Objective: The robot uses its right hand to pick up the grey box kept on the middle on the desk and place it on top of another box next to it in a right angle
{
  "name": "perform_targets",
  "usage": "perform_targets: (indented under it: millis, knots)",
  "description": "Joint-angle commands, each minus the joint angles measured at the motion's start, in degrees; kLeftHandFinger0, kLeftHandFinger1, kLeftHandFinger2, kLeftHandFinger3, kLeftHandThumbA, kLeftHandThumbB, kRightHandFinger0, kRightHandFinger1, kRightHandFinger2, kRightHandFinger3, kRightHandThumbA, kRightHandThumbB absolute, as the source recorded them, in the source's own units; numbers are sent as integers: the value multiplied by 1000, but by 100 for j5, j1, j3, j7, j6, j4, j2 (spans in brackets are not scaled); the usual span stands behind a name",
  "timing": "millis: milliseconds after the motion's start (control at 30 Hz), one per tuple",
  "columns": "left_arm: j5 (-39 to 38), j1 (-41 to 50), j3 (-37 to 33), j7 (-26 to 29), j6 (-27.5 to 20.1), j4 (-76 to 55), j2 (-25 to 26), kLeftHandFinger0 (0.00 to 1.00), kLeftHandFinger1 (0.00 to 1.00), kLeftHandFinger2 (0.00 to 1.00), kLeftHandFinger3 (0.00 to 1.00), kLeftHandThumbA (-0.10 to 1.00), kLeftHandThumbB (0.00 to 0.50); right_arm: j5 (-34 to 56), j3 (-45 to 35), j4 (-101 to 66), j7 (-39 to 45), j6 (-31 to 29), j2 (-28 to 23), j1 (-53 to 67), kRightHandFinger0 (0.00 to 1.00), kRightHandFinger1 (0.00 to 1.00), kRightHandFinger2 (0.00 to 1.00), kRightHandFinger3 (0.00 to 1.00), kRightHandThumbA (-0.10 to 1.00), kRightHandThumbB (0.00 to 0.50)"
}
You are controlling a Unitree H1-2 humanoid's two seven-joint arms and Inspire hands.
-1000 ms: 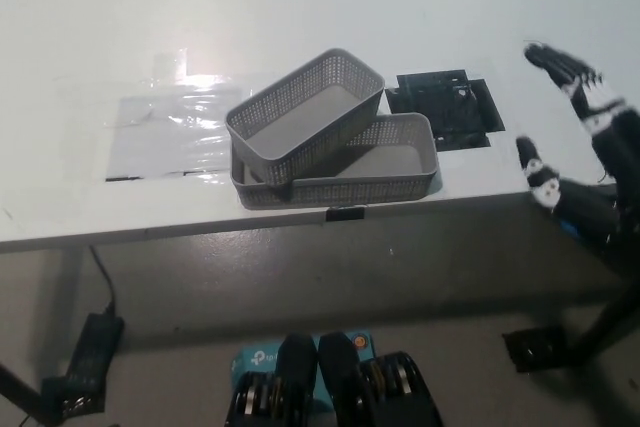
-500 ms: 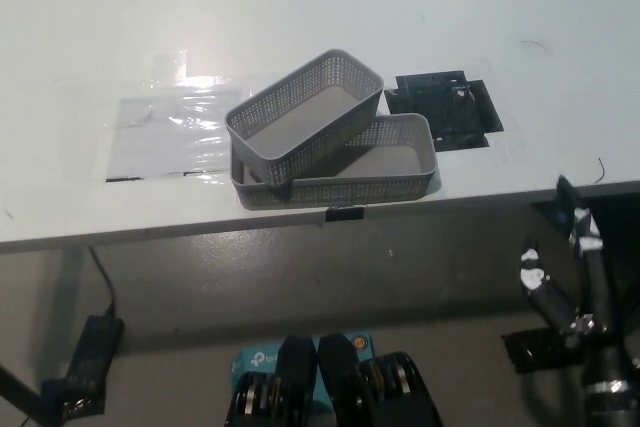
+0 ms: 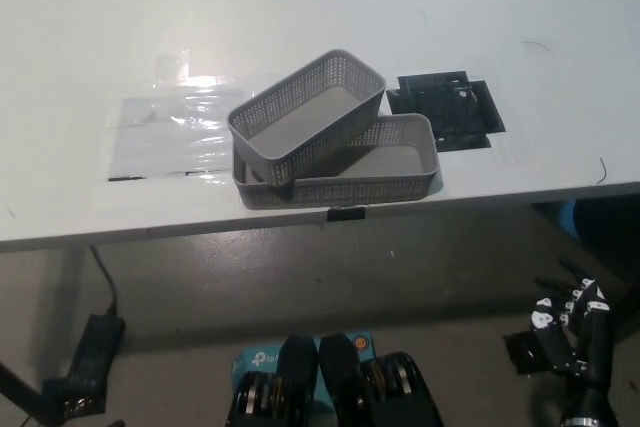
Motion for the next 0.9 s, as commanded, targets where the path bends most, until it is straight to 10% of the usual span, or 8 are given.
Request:
perform_targets:
  millis: [0,433,567,867]
  knots:
    - [41,-57,34,87,-124,-41,88,1,164,165,77,988,246,342,7,-99,-183,-190,29,-101,190,325,465,758,235,139]
    - [60,-49,41,108,-163,-35,90,64,187,173,46,1000,255,165,622,-1019,342,1943,116,131,243,408,569,973,393,29]
    - [-26,52,159,141,-250,-28,111,19,175,173,76,1000,291,77,842,-874,340,2147,-17,41,281,434,594,970,211,17]
    - [-15,-2,173,20,-80,-80,233,38,167,148,34,1000,309,62,1078,-722,136,2211,-107,-14,188,343,495,958,172,5]
